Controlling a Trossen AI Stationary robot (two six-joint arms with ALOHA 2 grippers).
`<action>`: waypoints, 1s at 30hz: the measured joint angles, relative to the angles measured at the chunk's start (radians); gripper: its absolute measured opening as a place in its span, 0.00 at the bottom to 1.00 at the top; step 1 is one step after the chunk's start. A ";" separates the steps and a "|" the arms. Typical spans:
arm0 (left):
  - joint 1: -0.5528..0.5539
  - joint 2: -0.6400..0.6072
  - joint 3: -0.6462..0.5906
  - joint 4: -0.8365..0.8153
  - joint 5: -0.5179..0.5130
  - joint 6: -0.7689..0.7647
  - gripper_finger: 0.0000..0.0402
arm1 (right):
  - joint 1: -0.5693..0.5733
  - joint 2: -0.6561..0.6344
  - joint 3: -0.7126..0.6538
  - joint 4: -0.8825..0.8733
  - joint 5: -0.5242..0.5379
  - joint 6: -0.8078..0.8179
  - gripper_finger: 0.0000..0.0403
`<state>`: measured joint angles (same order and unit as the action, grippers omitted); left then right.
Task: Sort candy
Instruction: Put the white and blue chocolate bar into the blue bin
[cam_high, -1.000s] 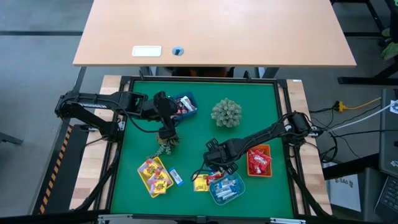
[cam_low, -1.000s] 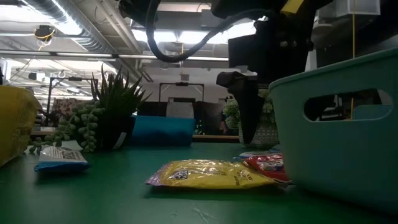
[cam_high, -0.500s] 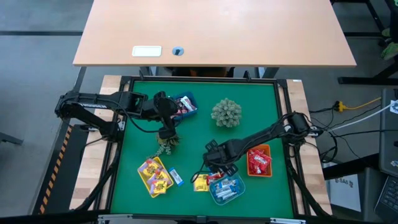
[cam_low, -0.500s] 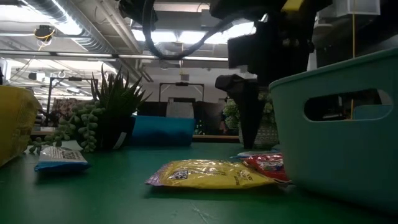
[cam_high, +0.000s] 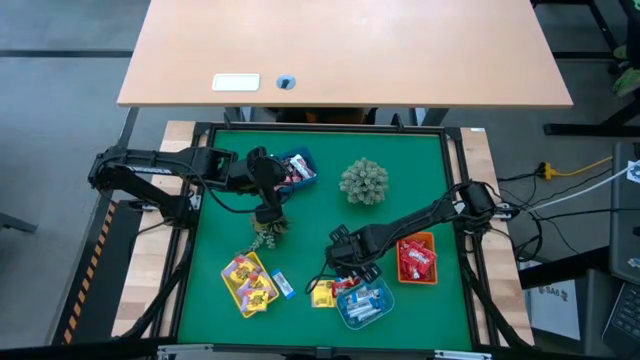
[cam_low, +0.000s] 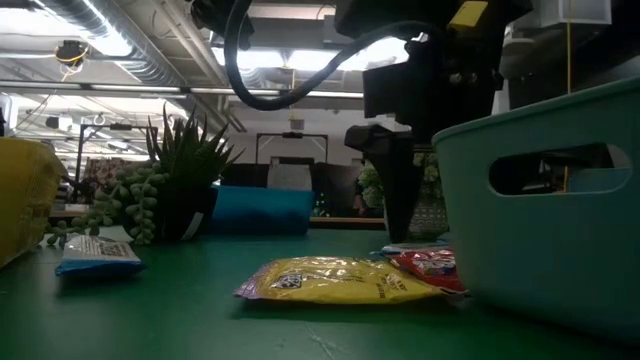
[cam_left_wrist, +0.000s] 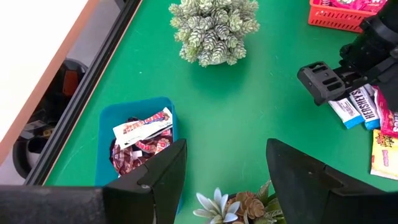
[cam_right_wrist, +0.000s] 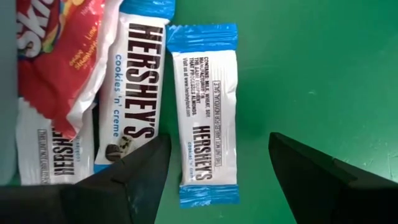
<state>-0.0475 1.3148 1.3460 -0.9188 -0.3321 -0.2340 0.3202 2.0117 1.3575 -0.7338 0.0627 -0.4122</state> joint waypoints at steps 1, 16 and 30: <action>0.000 0.000 0.000 0.000 0.000 0.000 0.51 | 0.000 0.000 0.000 -0.001 -0.007 0.000 0.68; 0.000 0.000 0.000 0.000 0.000 0.000 0.51 | 0.000 0.002 -0.002 -0.010 -0.075 0.000 0.47; 0.000 0.000 0.000 0.000 0.000 0.000 0.51 | 0.000 0.003 -0.003 -0.012 -0.074 -0.001 0.29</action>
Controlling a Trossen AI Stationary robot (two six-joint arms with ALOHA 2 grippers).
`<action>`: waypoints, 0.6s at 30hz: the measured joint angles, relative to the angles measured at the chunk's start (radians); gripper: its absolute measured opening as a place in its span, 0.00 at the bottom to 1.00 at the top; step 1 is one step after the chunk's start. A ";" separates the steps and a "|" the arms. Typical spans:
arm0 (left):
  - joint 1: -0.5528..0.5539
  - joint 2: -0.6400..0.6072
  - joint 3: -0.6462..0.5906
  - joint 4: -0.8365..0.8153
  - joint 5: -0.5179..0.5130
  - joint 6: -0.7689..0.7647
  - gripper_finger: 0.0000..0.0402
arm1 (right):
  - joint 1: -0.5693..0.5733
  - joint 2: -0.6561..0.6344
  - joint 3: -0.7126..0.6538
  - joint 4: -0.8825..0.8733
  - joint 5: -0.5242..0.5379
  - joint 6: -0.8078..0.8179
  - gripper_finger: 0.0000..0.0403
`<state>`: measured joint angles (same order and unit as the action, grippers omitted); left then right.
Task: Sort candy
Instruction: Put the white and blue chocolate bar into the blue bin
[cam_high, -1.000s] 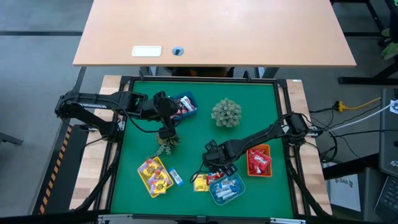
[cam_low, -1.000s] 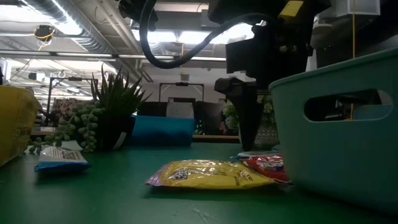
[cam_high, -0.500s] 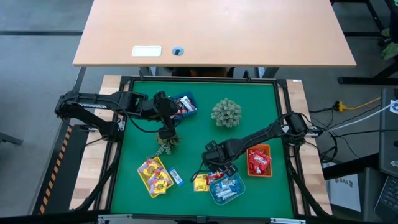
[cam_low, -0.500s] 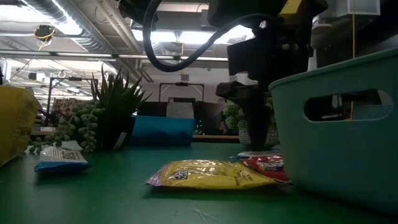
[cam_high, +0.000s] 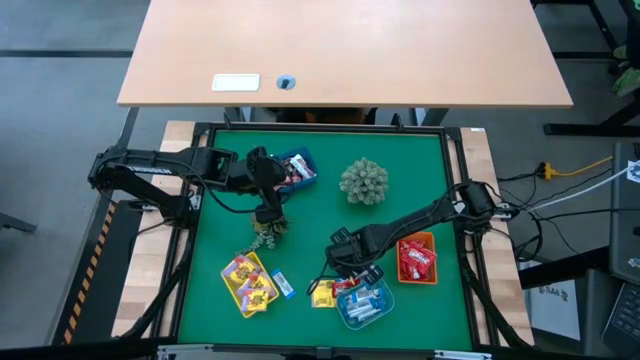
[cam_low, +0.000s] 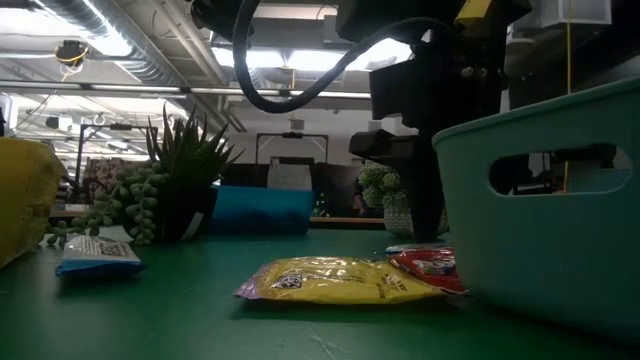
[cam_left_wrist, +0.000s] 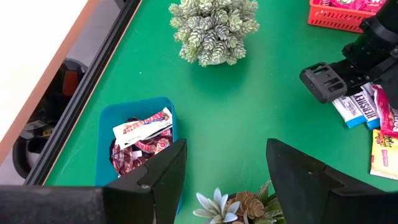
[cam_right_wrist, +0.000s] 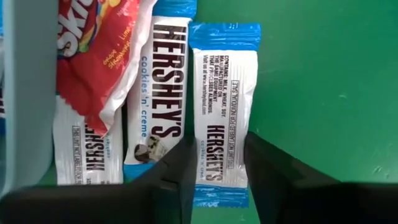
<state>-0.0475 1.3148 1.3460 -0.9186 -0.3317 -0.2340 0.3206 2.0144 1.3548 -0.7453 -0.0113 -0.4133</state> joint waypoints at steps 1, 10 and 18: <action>0.000 0.000 0.000 0.000 0.000 0.000 0.51 | 0.000 0.000 0.000 0.000 0.000 0.000 0.30; 0.000 0.000 0.000 0.000 0.000 0.000 0.51 | 0.000 0.008 0.052 -0.053 0.002 0.000 0.30; 0.000 0.000 0.000 0.000 0.000 0.000 0.51 | 0.000 0.007 0.166 -0.159 0.003 0.021 0.29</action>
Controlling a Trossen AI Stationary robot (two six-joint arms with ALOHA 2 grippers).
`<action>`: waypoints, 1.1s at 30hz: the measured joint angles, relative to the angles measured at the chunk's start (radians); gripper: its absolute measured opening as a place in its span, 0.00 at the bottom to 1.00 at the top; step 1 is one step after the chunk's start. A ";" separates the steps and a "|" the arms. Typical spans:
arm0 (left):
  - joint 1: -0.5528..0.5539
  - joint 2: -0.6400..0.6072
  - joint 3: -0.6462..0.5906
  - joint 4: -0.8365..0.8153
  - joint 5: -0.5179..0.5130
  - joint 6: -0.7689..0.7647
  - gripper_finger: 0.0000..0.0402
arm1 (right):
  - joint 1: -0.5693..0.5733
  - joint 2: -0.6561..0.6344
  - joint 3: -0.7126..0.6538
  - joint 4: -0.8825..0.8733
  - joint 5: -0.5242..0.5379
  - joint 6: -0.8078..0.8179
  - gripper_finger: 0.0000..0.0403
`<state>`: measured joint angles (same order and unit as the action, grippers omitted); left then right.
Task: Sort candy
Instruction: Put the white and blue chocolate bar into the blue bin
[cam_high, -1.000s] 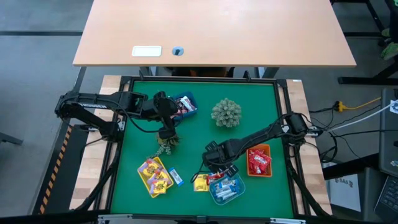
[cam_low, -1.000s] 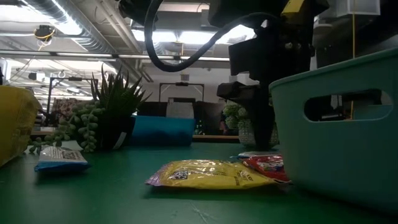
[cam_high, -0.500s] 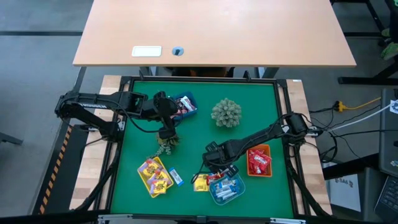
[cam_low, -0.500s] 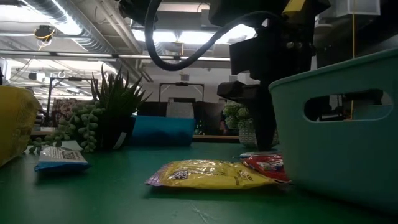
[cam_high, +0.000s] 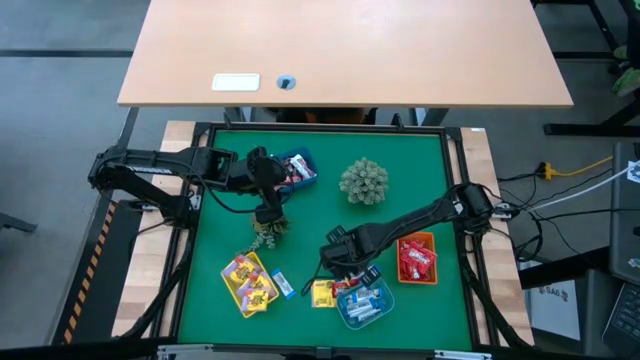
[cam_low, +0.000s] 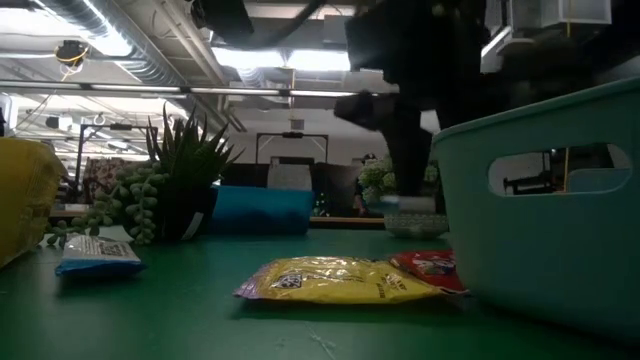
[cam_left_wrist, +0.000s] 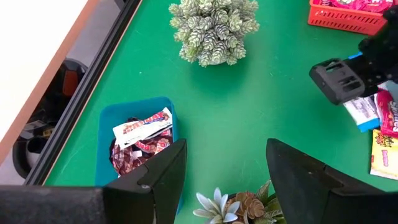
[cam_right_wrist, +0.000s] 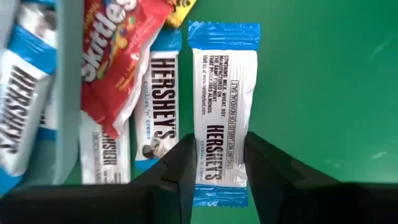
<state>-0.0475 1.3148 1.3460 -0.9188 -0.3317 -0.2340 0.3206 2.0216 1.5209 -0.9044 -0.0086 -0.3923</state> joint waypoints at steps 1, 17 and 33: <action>0.000 0.000 0.000 0.000 0.000 0.000 0.51 | 0.000 0.000 0.015 -0.017 -0.001 0.000 0.30; 0.000 0.000 0.000 0.000 0.000 0.000 0.51 | 0.033 -0.007 0.275 -0.357 -0.123 0.164 0.30; 0.000 0.000 0.000 0.000 0.000 0.000 0.51 | 0.143 -0.006 0.280 -0.358 -0.274 0.427 0.30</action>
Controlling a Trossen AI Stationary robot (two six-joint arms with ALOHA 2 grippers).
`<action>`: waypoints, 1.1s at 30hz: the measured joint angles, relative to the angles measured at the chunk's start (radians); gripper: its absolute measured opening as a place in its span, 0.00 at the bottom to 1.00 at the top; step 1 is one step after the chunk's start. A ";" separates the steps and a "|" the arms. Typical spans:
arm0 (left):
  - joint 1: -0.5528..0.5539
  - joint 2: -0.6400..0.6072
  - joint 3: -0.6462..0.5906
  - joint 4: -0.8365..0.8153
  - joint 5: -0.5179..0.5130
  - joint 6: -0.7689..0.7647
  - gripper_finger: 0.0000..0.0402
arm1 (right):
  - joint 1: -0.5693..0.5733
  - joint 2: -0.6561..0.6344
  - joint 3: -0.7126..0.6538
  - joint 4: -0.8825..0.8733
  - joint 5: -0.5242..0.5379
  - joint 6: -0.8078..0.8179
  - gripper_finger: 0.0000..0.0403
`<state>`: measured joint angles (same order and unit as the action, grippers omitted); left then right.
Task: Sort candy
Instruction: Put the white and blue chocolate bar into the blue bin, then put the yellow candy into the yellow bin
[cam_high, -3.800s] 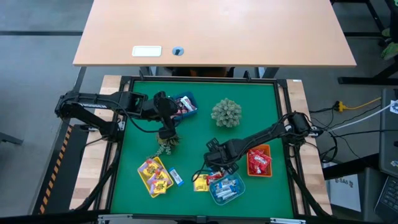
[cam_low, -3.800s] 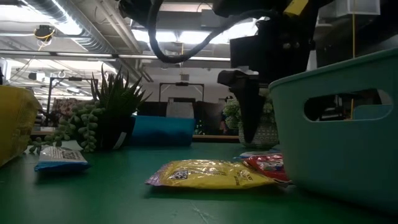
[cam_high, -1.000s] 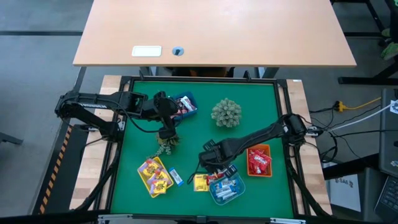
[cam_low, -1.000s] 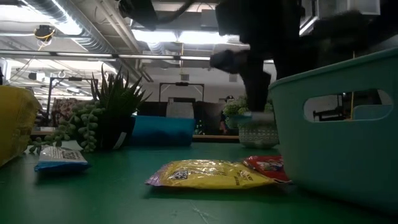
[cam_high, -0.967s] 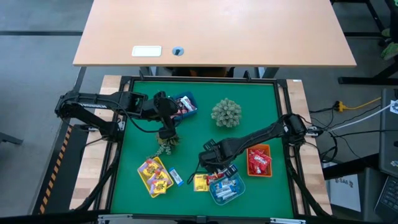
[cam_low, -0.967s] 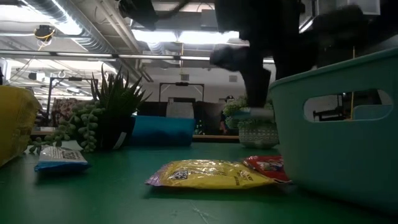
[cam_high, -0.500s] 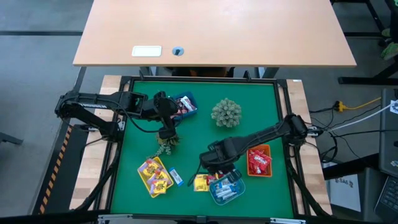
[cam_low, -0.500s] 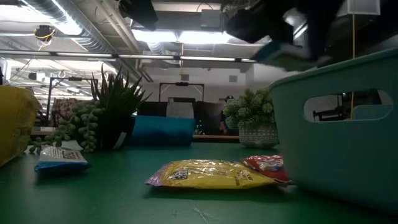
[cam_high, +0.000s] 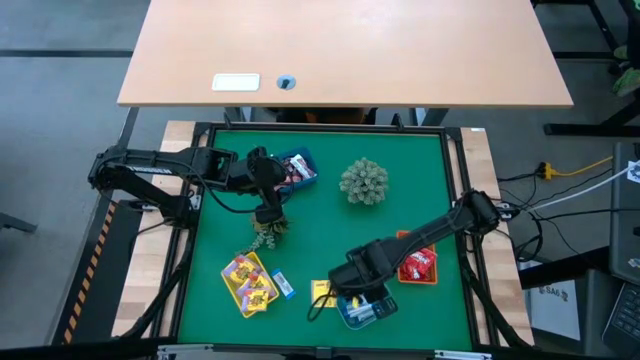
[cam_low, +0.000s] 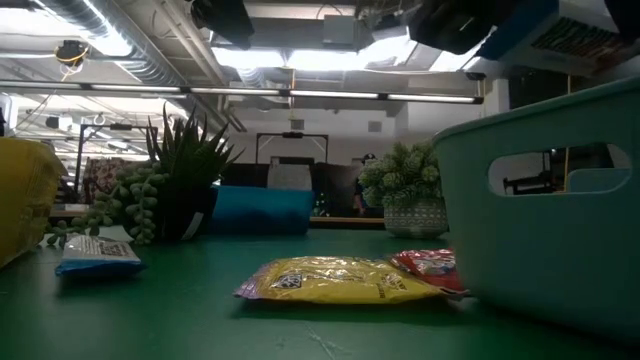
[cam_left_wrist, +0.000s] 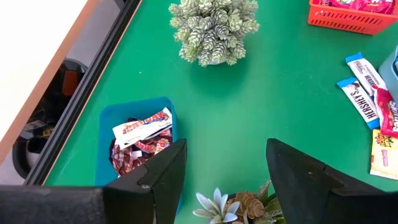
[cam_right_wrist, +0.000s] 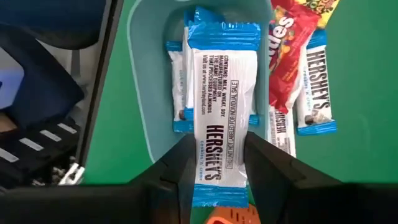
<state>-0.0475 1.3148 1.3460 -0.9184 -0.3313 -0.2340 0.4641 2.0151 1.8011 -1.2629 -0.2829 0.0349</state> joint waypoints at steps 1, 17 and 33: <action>0.000 0.000 0.000 0.000 0.000 0.000 0.51 | 0.000 0.000 0.000 0.000 -0.005 0.007 0.30; 0.000 0.000 0.000 0.000 0.000 0.000 0.51 | 0.029 0.000 0.000 0.031 -0.113 0.014 0.30; -0.018 0.005 0.000 0.038 0.008 0.000 0.51 | 0.027 0.000 0.000 0.031 -0.110 0.013 0.61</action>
<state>-0.0650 1.3196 1.3460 -0.8800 -0.3238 -0.2340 0.4908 2.0151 1.8011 -1.2320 -0.3931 0.0483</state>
